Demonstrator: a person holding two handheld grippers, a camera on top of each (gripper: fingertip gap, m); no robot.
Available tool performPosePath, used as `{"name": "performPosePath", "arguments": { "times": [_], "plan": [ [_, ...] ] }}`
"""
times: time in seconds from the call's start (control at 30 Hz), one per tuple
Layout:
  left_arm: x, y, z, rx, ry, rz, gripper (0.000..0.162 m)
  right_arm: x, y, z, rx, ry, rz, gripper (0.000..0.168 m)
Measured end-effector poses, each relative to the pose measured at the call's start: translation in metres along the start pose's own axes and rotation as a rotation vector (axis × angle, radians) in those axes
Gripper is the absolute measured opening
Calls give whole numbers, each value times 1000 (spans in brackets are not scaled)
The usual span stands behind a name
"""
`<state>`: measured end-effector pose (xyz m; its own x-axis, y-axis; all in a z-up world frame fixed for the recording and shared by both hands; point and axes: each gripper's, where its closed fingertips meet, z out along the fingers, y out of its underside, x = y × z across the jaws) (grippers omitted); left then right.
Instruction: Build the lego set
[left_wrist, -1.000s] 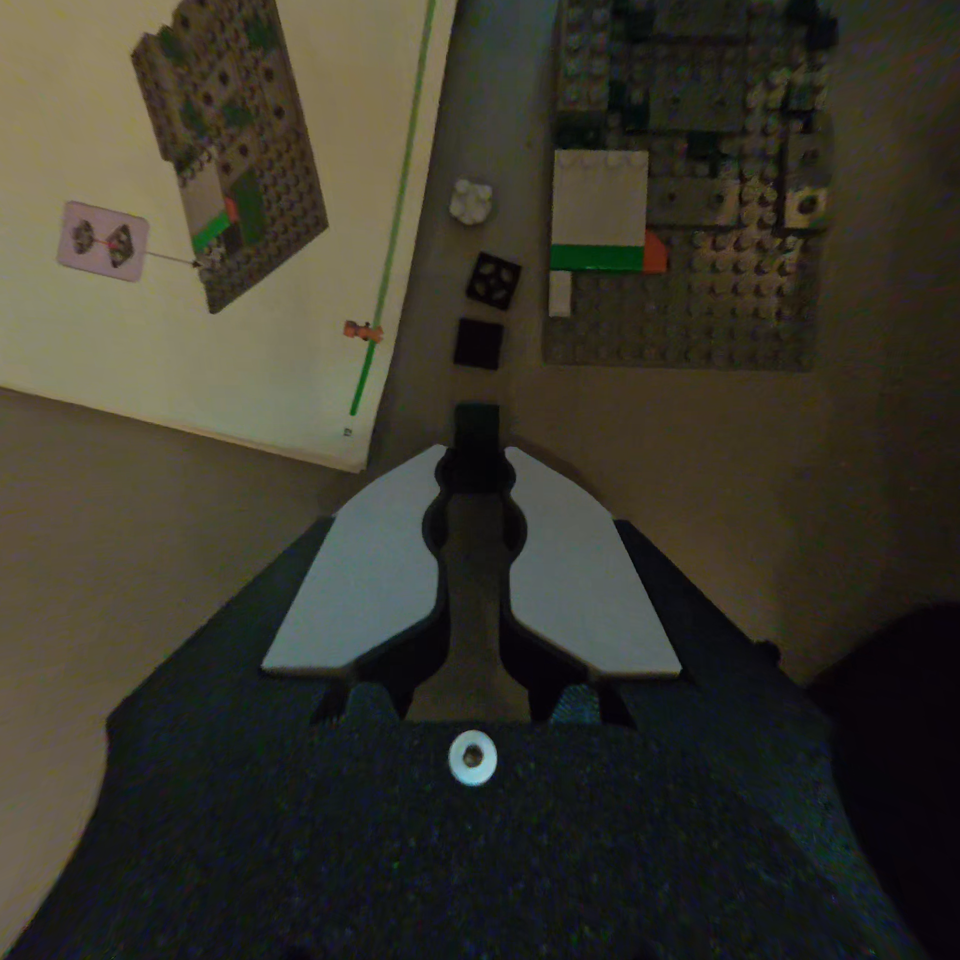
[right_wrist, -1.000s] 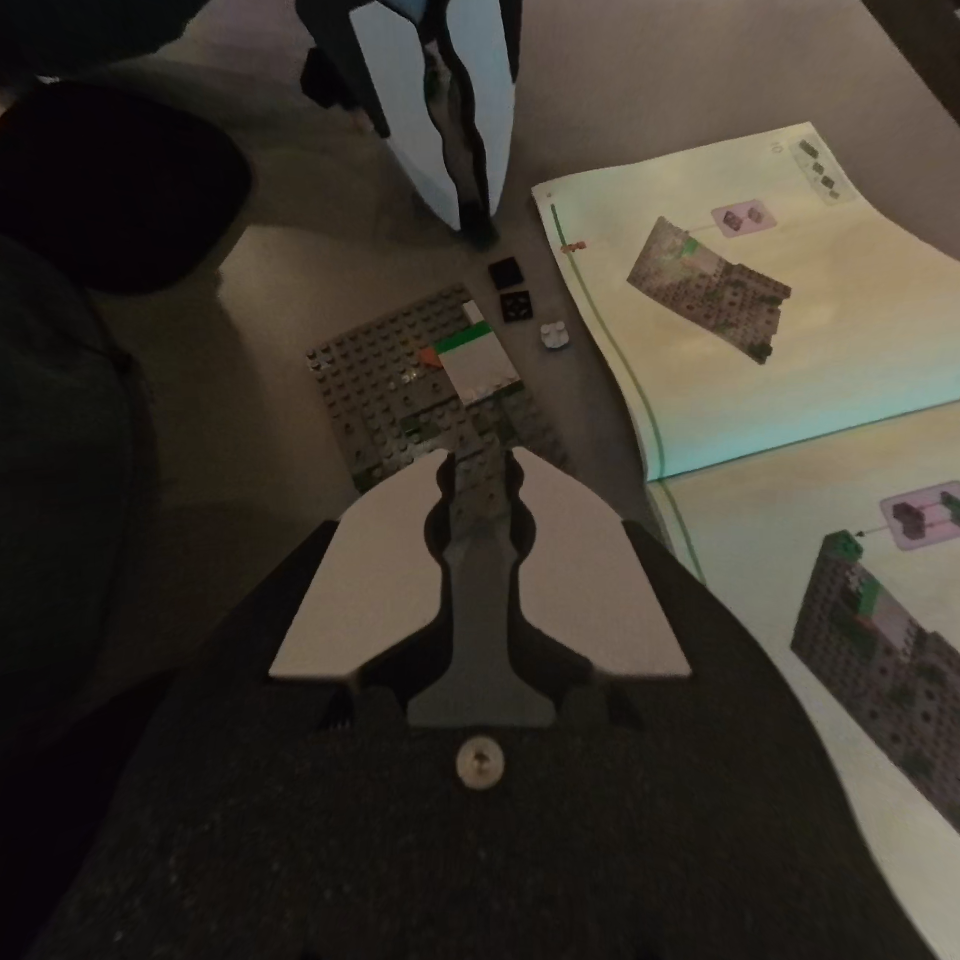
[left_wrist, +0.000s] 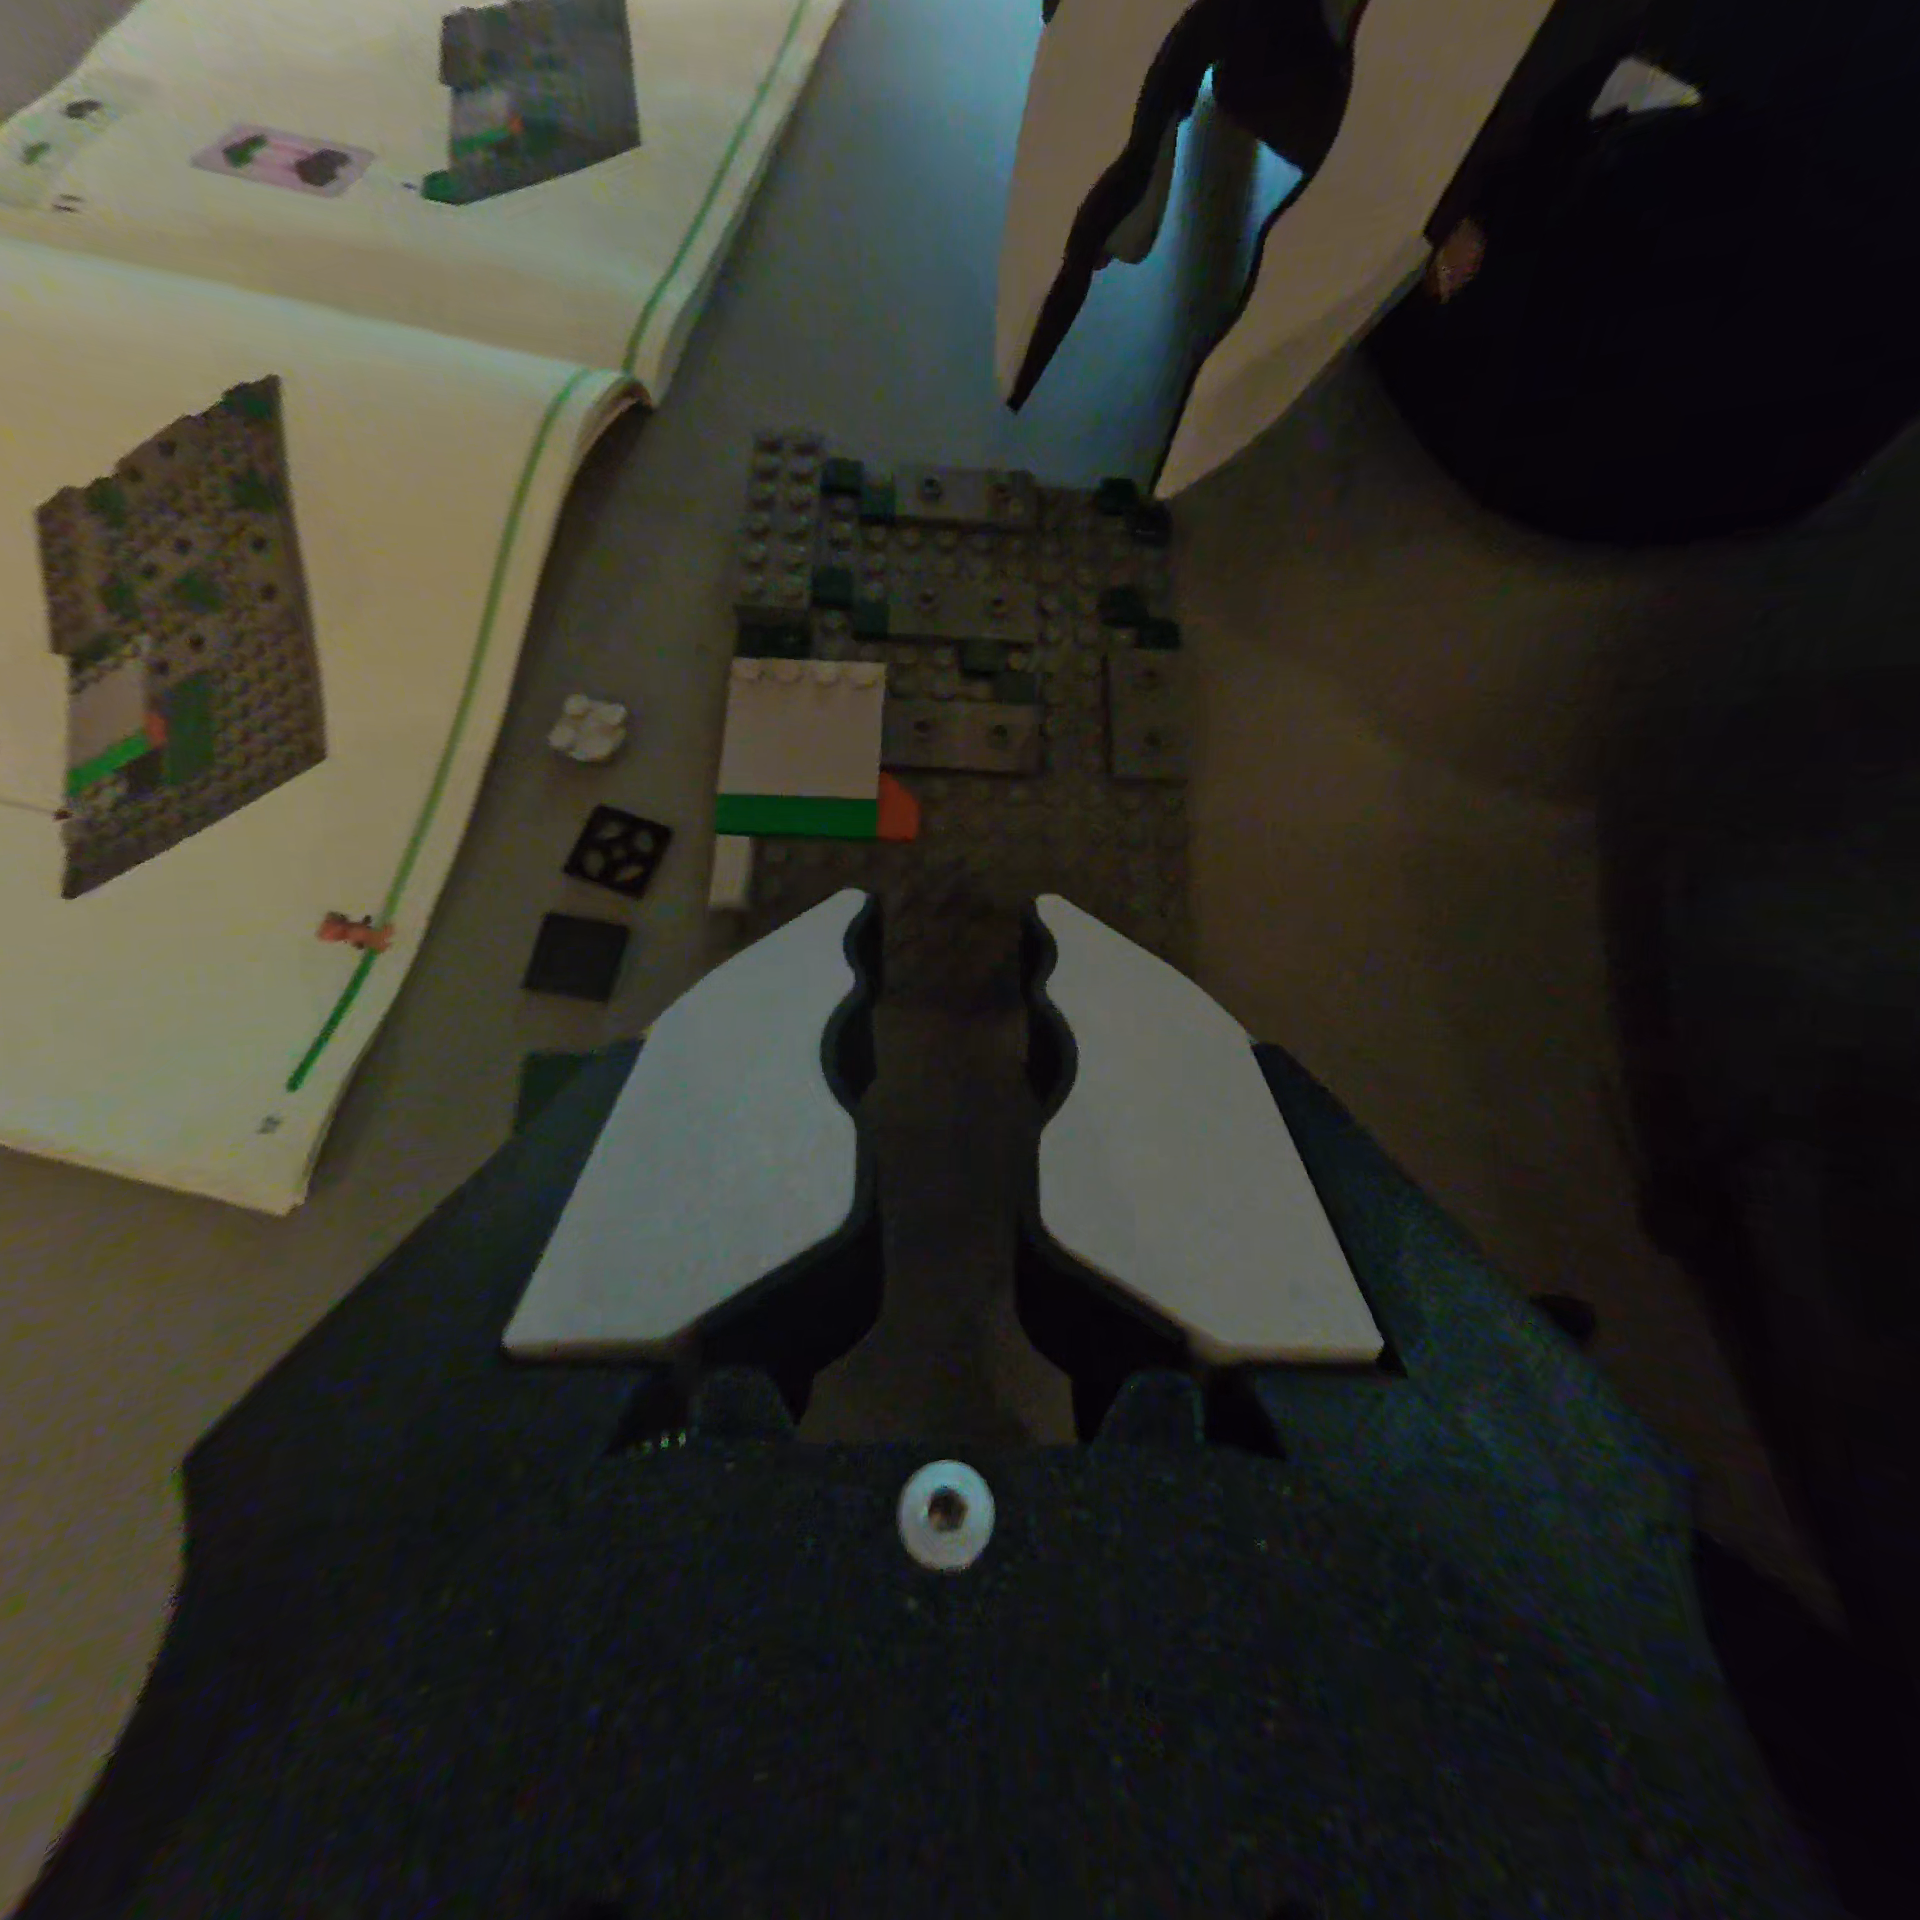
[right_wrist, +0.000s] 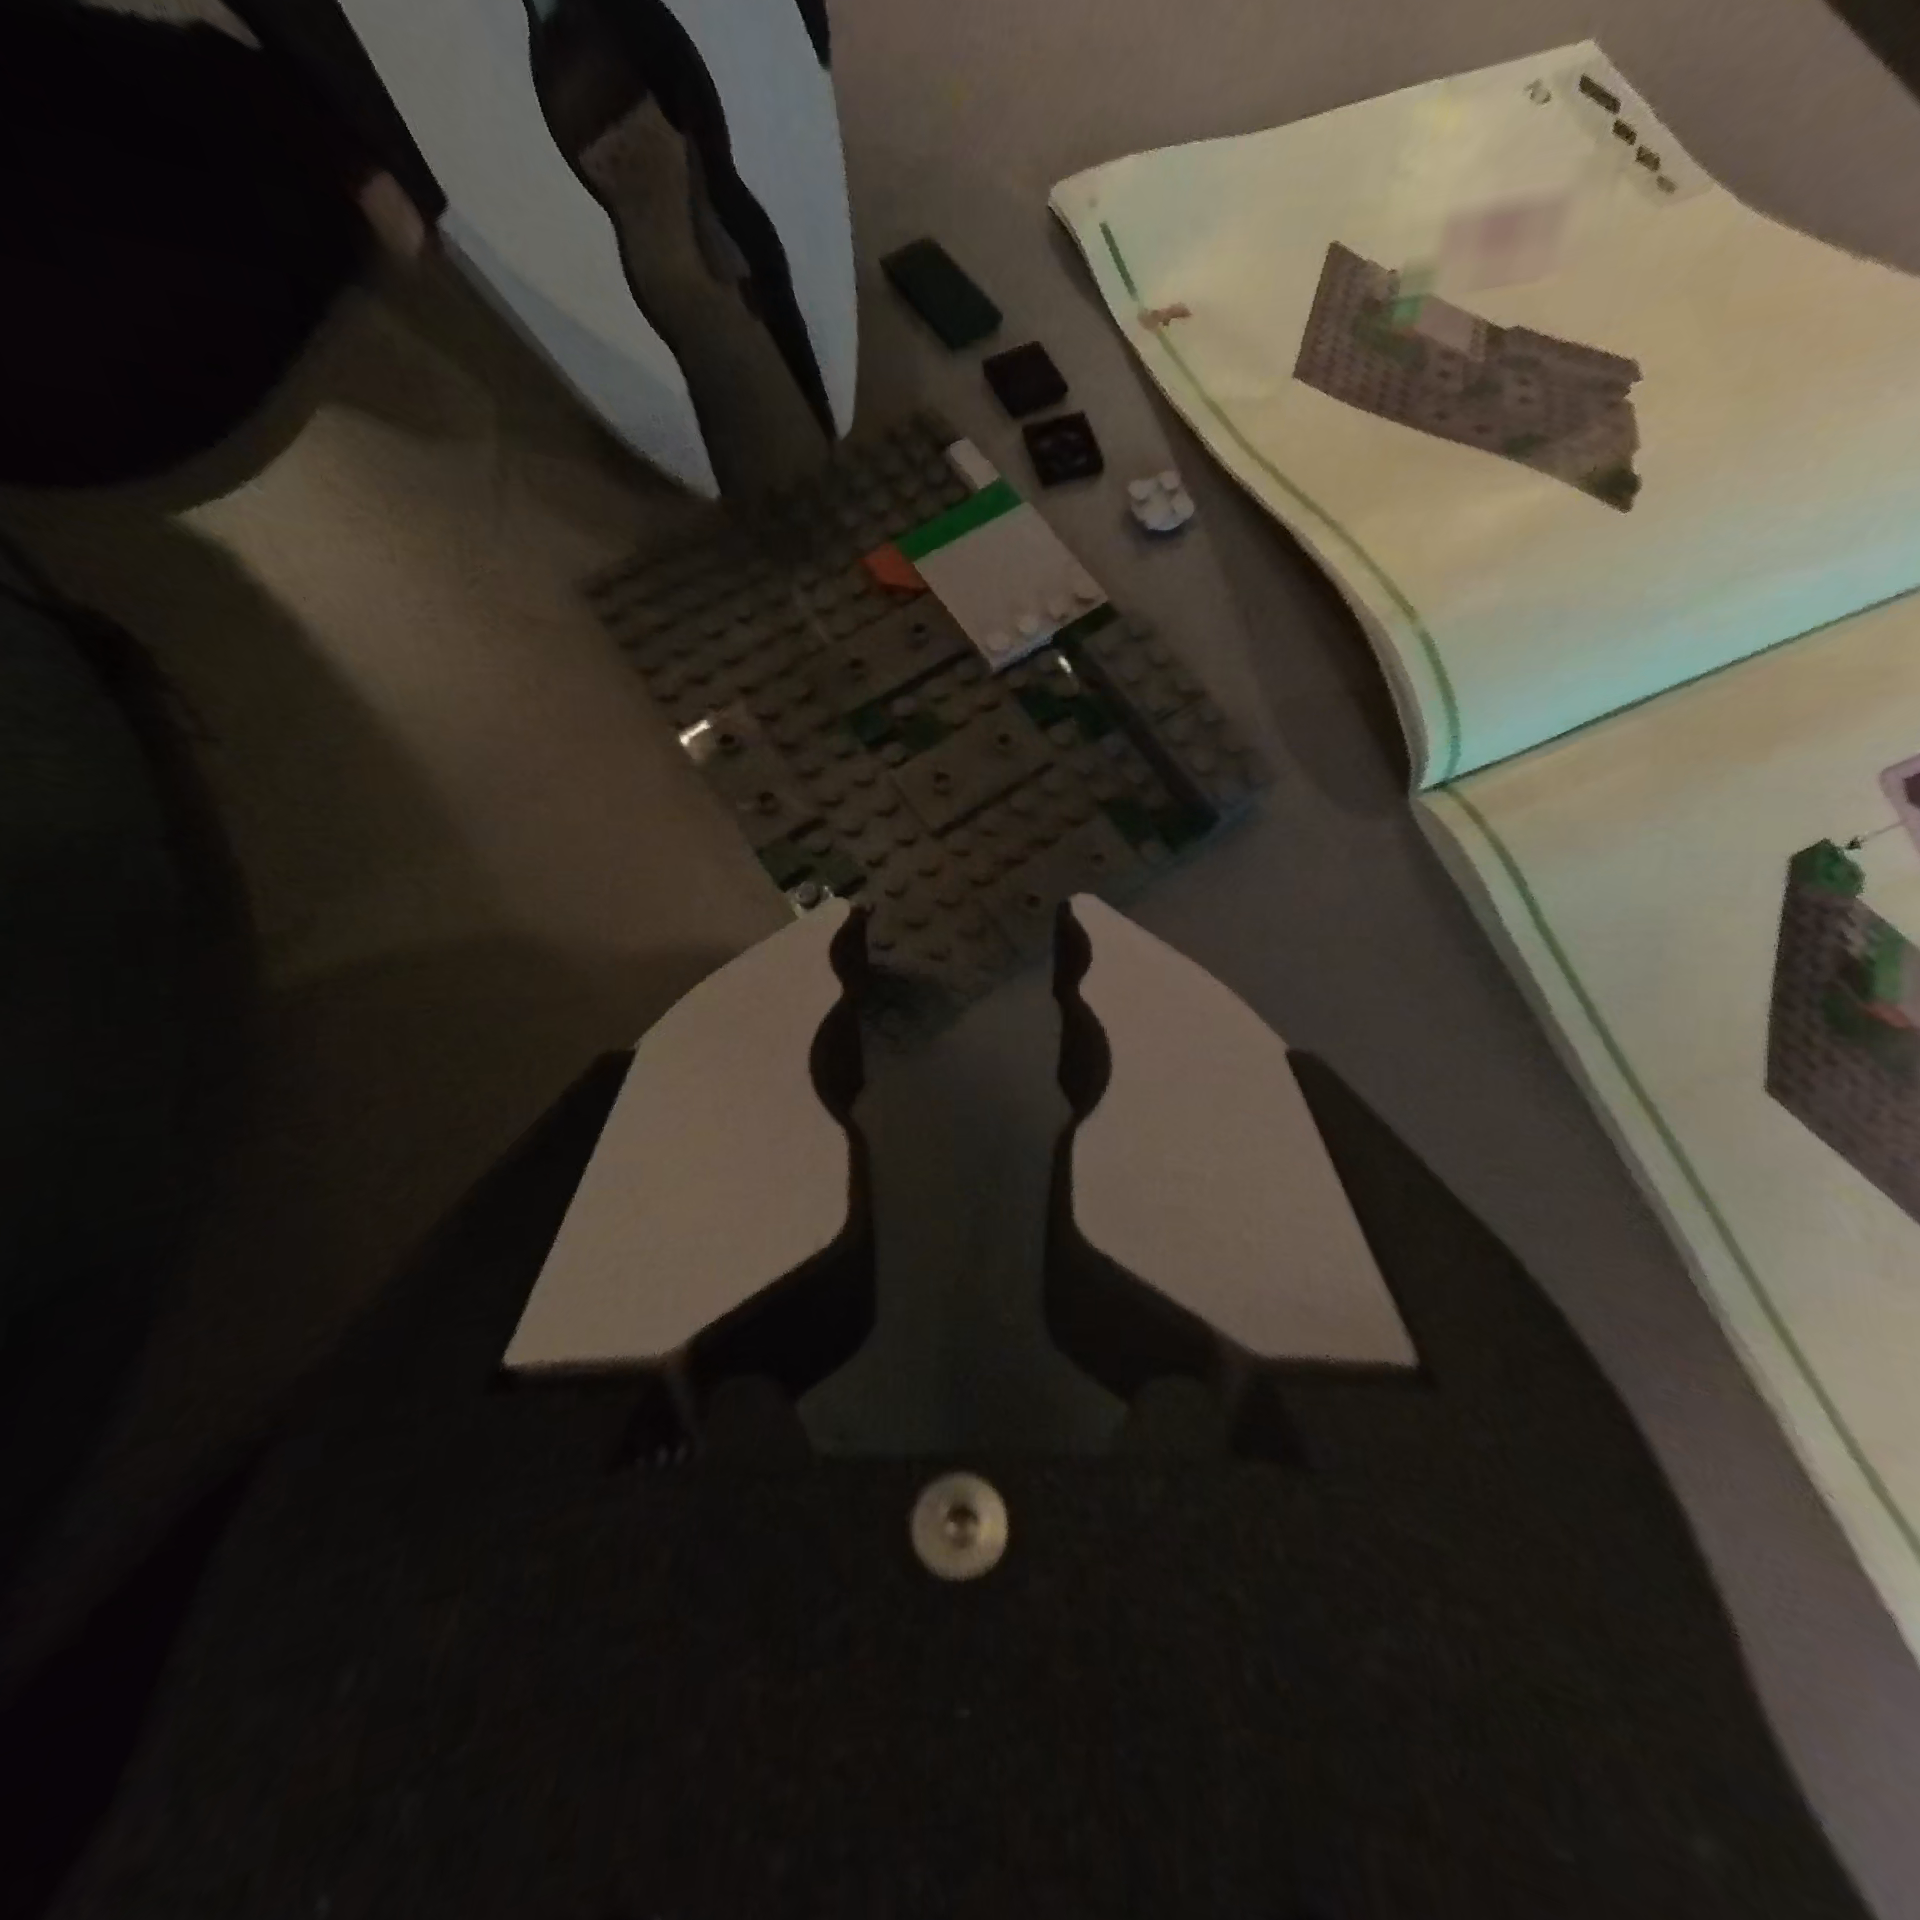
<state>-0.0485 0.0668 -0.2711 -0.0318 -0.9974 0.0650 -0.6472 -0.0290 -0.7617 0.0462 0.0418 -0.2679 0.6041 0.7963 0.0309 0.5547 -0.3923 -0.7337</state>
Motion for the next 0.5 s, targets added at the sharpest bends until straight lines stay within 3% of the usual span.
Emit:
{"name": "performPosePath", "arguments": {
  "times": [0.5],
  "plan": [
    [20, 5, 15, -73, 22, 24, 21, 4, 15, 4, -74, -53, -13, 22]
  ]
}}
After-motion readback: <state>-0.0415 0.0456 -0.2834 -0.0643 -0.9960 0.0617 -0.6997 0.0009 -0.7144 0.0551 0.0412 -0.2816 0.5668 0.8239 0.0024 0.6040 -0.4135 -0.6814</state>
